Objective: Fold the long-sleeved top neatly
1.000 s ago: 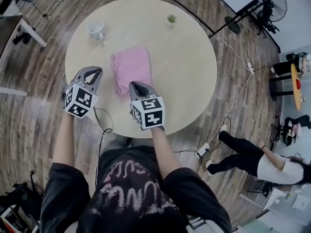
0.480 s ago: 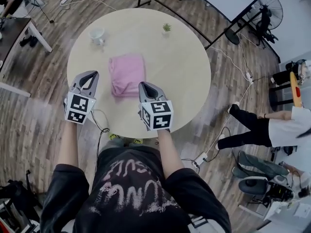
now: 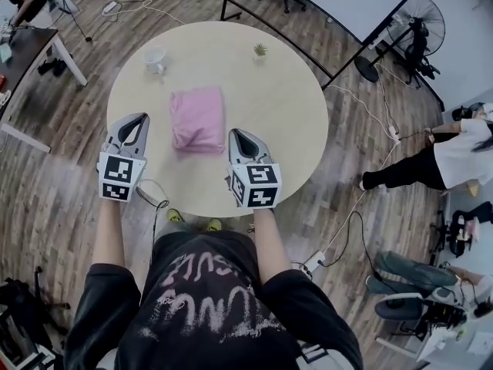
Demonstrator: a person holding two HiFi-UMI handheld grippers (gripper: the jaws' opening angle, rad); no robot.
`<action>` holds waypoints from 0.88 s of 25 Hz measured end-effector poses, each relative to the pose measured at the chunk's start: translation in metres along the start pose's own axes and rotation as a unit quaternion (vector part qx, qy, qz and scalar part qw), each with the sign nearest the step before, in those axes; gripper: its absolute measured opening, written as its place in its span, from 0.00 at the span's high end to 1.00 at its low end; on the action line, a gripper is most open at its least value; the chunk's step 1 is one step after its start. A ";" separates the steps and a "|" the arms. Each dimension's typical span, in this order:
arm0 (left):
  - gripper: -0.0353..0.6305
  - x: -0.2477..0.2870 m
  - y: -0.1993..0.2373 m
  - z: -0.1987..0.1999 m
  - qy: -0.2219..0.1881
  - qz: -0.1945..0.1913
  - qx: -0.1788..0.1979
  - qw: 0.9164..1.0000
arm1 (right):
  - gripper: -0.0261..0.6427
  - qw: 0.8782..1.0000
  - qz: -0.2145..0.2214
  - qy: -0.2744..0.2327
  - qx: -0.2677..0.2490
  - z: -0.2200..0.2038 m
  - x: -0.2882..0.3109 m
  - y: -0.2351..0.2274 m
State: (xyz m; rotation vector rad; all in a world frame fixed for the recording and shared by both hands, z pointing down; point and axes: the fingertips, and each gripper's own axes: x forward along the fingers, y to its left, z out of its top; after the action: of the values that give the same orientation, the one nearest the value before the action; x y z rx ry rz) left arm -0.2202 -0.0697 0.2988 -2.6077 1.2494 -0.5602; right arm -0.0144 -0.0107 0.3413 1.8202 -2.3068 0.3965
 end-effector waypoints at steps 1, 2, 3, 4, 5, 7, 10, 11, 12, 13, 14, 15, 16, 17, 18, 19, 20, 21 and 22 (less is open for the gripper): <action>0.93 -0.004 0.000 0.002 -0.003 0.005 -0.002 1.000 | 0.95 1.000 -0.001 -0.003 -0.002 0.001 -0.003 -0.002; 0.93 -0.007 -0.001 0.004 -0.007 0.011 -0.003 1.000 | 0.95 1.000 -0.003 -0.007 -0.004 0.003 -0.006 -0.004; 0.93 -0.011 -0.001 0.007 -0.010 0.016 -0.005 1.000 | 0.95 1.000 -0.004 -0.011 -0.006 0.004 -0.009 -0.006; 0.93 -0.014 -0.002 0.009 -0.013 0.020 -0.007 1.000 | 0.95 1.000 -0.007 -0.014 -0.007 0.006 -0.012 -0.009; 0.93 -0.016 -0.003 0.011 -0.017 0.024 -0.007 1.000 | 0.95 1.000 -0.009 -0.018 -0.008 0.007 -0.015 -0.012; 0.93 -0.021 -0.002 0.015 -0.023 0.032 -0.010 0.999 | 0.95 1.000 -0.012 -0.026 -0.009 0.011 -0.018 -0.017; 0.93 -0.026 0.001 0.020 -0.029 0.041 -0.018 0.999 | 0.95 0.999 -0.018 -0.035 -0.014 0.018 -0.022 -0.023; 0.93 -0.027 0.001 0.022 -0.032 0.043 -0.020 0.998 | 0.95 0.999 -0.021 -0.038 -0.015 0.020 -0.024 -0.025; 0.93 -0.028 0.001 0.025 -0.034 0.045 -0.019 0.998 | 0.95 0.999 -0.022 -0.041 -0.016 0.023 -0.025 -0.027; 0.93 -0.029 0.002 0.028 -0.036 0.048 -0.018 0.998 | 0.95 0.999 -0.024 -0.044 -0.016 0.025 -0.027 -0.029; 0.93 -0.031 0.002 0.030 -0.038 0.050 -0.018 0.998 | 0.95 0.998 -0.025 -0.047 -0.016 0.027 -0.028 -0.030; 0.93 -0.032 0.002 0.032 -0.040 0.051 -0.018 0.998 | 0.95 0.998 -0.027 -0.050 -0.016 0.029 -0.029 -0.032; 0.93 -0.033 0.002 0.033 -0.041 0.054 -0.019 0.998 | 0.95 0.998 -0.029 -0.052 -0.016 0.029 -0.031 -0.034; 0.93 -0.033 0.002 0.033 -0.042 0.056 -0.020 0.997 | 0.95 0.998 -0.031 -0.053 -0.016 0.029 -0.033 -0.037; 0.93 -0.034 0.003 0.034 -0.043 0.059 -0.022 0.997 | 0.95 0.998 -0.034 -0.055 -0.016 0.030 -0.034 -0.039; 0.93 -0.035 0.004 0.034 -0.045 0.063 -0.024 0.997 | 0.95 0.998 -0.036 -0.056 -0.016 0.031 -0.035 -0.042; 0.93 -0.036 0.005 0.035 -0.046 0.066 -0.026 0.996 | 0.95 0.997 -0.039 -0.058 -0.017 0.032 -0.036 -0.045; 0.93 -0.036 0.006 0.036 -0.047 0.069 -0.028 0.996 | 0.95 0.997 -0.041 -0.060 -0.018 0.033 -0.037 -0.047; 0.93 -0.037 0.007 0.036 -0.048 0.072 -0.028 0.996 | 0.95 0.997 -0.045 -0.063 -0.019 0.035 -0.038 -0.050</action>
State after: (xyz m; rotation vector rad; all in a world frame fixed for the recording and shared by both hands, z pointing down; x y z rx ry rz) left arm -0.2309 -0.0450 0.2546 -2.5303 1.4258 -0.3734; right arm 0.0445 0.0028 0.3017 1.9744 -2.2844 0.2310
